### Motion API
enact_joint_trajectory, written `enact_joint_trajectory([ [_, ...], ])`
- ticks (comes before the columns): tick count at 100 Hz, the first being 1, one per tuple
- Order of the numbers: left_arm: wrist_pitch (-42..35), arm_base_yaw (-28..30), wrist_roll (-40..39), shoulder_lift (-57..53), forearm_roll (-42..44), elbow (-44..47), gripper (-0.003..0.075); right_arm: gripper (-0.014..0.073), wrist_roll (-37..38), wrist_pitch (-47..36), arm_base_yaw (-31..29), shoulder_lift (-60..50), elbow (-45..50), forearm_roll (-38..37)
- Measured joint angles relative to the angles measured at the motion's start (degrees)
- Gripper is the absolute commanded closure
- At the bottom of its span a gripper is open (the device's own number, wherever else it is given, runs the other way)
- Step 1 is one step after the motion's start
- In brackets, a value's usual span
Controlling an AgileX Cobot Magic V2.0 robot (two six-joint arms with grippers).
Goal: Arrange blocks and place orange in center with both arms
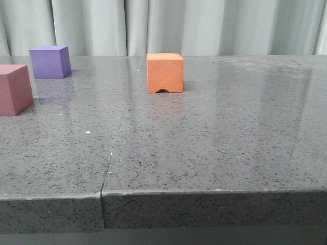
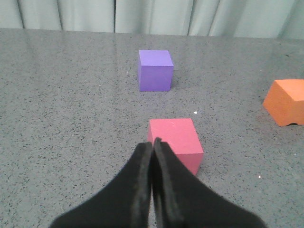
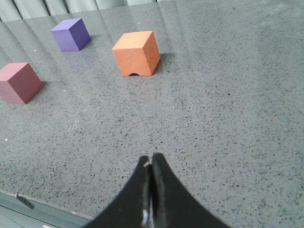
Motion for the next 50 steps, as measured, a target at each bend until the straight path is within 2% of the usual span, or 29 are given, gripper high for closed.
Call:
enact_joint_trajectory([
  [6, 0.0, 0.0, 0.0, 3.2, 0.1, -1.8, 0.0549, 0.0663, 0.0, 0.0, 0.0, 0.0, 0.0, 0.0],
  [7, 0.0, 0.0, 0.0, 3.9, 0.1, -2.0, 0.0506, 0.0663, 0.0, 0.0, 0.0, 0.0, 0.0, 0.0],
  [10, 0.0, 0.0, 0.0, 5.5, 0.1, -2.9, 0.0459, 0.0663, 0.0, 0.0, 0.0, 0.0, 0.0, 0.0],
  [12, 0.0, 0.0, 0.3, 6.7, 0.1, -3.3, 0.0393, 0.0663, 0.0, 0.0, 0.0, 0.0, 0.0, 0.0],
  [13, 0.0, 0.0, 0.3, 7.1, 0.1, -3.6, 0.0393, 0.0663, 0.0, 0.0, 0.0, 0.0, 0.0, 0.0],
  [18, -0.4, 0.0, 0.8, 9.6, 0.1, -4.8, 0.0261, 0.0663, 0.0, 0.0, 0.0, 0.0, 0.0, 0.0],
  [28, -1.7, 0.0, 1.6, 14.5, 0.1, -6.6, 0.0094, 0.0663, 0.0, 0.0, 0.0, 0.0, 0.0, 0.0],
  [34, -2.0, 0.0, 2.0, 17.0, 0.1, -8.0, 0.0057, 0.0663, 0.0, 0.0, 0.0, 0.0, 0.0, 0.0],
  [50, -2.7, 0.0, 2.6, 24.2, 0.1, -13.3, 0.006, 0.0663, 0.0, 0.0, 0.0, 0.0, 0.0, 0.0],
])
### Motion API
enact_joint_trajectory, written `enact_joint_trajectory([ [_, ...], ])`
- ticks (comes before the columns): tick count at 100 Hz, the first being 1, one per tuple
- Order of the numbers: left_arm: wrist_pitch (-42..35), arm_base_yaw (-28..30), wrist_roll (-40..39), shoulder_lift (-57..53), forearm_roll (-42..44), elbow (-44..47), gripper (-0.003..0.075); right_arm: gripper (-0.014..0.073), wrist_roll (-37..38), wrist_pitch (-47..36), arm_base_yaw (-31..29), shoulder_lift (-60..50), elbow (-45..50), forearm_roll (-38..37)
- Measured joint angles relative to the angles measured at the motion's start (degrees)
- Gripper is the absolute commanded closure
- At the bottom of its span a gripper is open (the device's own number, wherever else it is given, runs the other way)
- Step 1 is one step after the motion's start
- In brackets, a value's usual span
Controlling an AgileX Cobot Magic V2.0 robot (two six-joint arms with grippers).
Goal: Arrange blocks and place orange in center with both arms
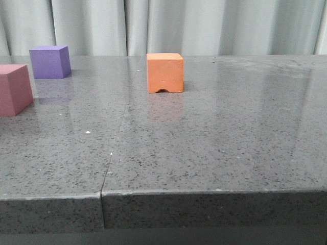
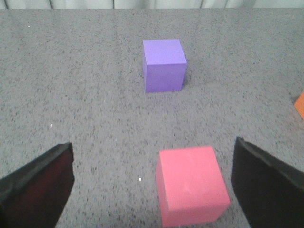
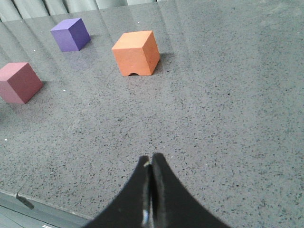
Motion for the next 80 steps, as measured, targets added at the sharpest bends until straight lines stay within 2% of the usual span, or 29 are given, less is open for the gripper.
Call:
enact_joint_trajectory([
  [10, 0.6, 0.0, 1.5, 4.5, 0.0, -4.0, 0.006, 0.0663, 0.0, 0.0, 0.0, 0.0, 0.0, 0.0],
  [22, 3.1, 0.0, 7.1, 10.2, -3.2, -9.4, 0.006, 0.0663, 0.0, 0.0, 0.0, 0.0, 0.0, 0.0],
  [51, 9.7, 0.0, 34.0, 22.5, -21.8, -23.6, 0.006, 0.0663, 0.0, 0.0, 0.0, 0.0, 0.0, 0.0],
  [65, 17.1, 0.0, 46.9, 29.1, -28.8, -31.4, 0.006, 0.0663, 0.0, 0.0, 0.0, 0.0, 0.0, 0.0],
  [80, 29.0, 0.0, 57.7, 36.3, -33.2, -40.5, 0.006, 0.0663, 0.0, 0.0, 0.0, 0.0, 0.0, 0.0],
])
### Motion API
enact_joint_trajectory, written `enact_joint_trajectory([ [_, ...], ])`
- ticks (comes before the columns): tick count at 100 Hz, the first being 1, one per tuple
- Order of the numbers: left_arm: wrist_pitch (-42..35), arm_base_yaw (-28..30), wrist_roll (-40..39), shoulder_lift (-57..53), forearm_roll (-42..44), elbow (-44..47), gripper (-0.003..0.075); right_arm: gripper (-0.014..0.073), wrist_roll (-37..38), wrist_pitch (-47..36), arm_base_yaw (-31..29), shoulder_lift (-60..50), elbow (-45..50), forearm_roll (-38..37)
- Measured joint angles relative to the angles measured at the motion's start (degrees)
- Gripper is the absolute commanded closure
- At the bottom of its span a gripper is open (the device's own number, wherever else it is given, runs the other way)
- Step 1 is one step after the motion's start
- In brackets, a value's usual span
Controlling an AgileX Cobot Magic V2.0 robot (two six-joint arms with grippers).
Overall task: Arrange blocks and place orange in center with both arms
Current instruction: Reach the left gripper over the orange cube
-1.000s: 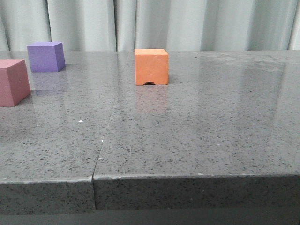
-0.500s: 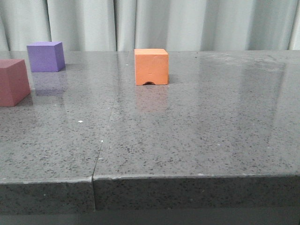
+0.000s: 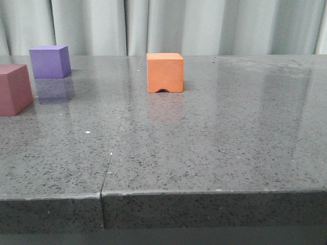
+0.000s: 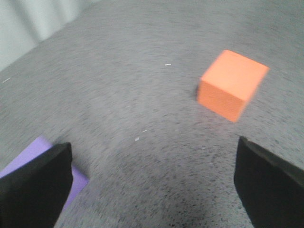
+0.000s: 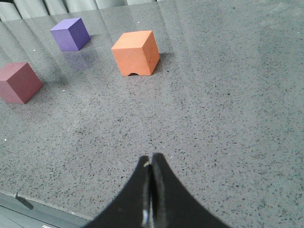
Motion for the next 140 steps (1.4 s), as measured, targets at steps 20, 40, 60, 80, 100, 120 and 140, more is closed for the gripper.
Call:
enact_joint_trajectory([
  [20, 8.3, -2.6, 8.7, 8.5, -1.0, -10.5, 0.006, 0.0663, 0.0, 0.1, 0.0, 0.0, 0.0, 0.0],
  [40, 8.5, -8.7, 13.9, 14.6, 0.4, -16.8, 0.006, 0.0663, 0.0, 0.1, 0.0, 0.0, 0.0, 0.0],
  [60, 6.7, -14.3, 14.4, 19.5, 3.4, -19.1, 0.006, 0.0663, 0.0, 0.1, 0.0, 0.0, 0.0, 0.0],
  [80, 3.5, -17.9, 14.6, 23.0, 3.6, -19.2, 0.006, 0.0663, 0.0, 0.1, 0.0, 0.0, 0.0, 0.0],
  [100, 0.7, -19.5, 14.6, 25.0, 3.6, -19.2, 0.006, 0.0663, 0.0, 0.1, 0.0, 0.0, 0.0, 0.0],
  [120, -0.6, -19.7, 14.6, 26.8, 3.3, -19.3, 0.006, 0.0663, 0.0, 0.1, 0.0, 0.0, 0.0, 0.0],
  [140, -0.4, -20.2, 14.6, 29.1, 3.3, -19.3, 0.006, 0.0663, 0.0, 0.1, 0.0, 0.0, 0.0, 0.0],
])
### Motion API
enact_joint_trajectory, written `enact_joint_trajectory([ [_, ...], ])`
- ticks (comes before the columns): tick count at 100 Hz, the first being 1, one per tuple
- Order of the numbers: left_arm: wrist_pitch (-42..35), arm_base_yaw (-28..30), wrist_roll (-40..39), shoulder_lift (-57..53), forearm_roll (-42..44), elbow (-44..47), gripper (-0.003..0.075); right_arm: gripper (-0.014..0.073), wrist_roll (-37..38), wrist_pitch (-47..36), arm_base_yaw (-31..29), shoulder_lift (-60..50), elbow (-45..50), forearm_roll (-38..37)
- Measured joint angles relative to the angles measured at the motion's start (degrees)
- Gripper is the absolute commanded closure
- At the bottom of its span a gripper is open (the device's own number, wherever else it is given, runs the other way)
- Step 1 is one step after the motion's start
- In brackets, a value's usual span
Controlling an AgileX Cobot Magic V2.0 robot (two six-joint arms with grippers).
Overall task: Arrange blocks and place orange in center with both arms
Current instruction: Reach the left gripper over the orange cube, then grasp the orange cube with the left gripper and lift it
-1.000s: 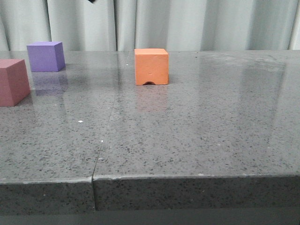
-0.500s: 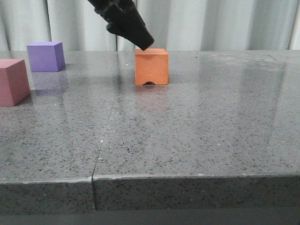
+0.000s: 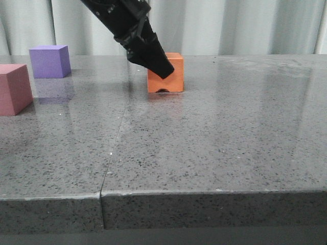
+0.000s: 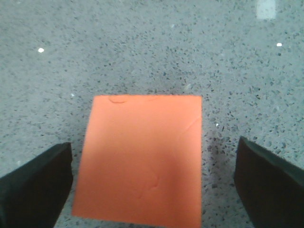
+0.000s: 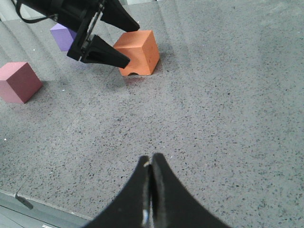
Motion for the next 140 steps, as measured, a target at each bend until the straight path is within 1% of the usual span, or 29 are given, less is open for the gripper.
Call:
enact_joint_trajectory([
  [26, 0.1, -0.5, 0.0, 0.0, 0.0, 0.0, 0.006, 0.0663, 0.0, 0.0, 0.0, 0.0, 0.0, 0.0],
  [34, 0.2, -0.5, 0.0, 0.0, 0.0, 0.0, 0.0076, 0.0663, 0.0, 0.0, 0.0, 0.0, 0.0, 0.0],
  [44, 0.2, -0.5, 0.0, 0.0, 0.0, 0.0, 0.0148, 0.0663, 0.0, 0.0, 0.0, 0.0, 0.0, 0.0],
  [56, 0.2, -0.5, 0.0, 0.0, 0.1, 0.0, 0.028, 0.0663, 0.0, 0.0, 0.0, 0.0, 0.0, 0.0],
  [63, 0.2, -0.5, 0.0, 0.0, 0.1, 0.0, 0.0344, 0.0663, 0.0, 0.0, 0.0, 0.0, 0.0, 0.0],
  [72, 0.2, -0.5, 0.0, 0.0, 0.1, 0.0, 0.0399, 0.0663, 0.0, 0.0, 0.0, 0.0, 0.0, 0.0],
  [77, 0.2, -0.5, 0.0, 0.0, 0.1, 0.0, 0.0409, 0.0663, 0.0, 0.0, 0.0, 0.0, 0.0, 0.0],
  [114, 0.2, -0.5, -0.1, -0.1, 0.2, 0.0, 0.0408, 0.0663, 0.0, 0.0, 0.0, 0.0, 0.0, 0.0],
  [122, 0.2, -0.5, -3.9, -1.2, 0.7, -0.1, 0.0407, 0.0663, 0.0, 0.0, 0.0, 0.0, 0.0, 0.0],
  [129, 0.2, -0.5, -11.0, -2.2, 2.3, -1.3, 0.0405, 0.0663, 0.0, 0.0, 0.0, 0.0, 0.0, 0.0],
  [140, 0.2, -0.5, -23.3, -4.1, 7.5, -4.1, 0.0405, 0.0663, 0.0, 0.0, 0.0, 0.0, 0.0, 0.0],
])
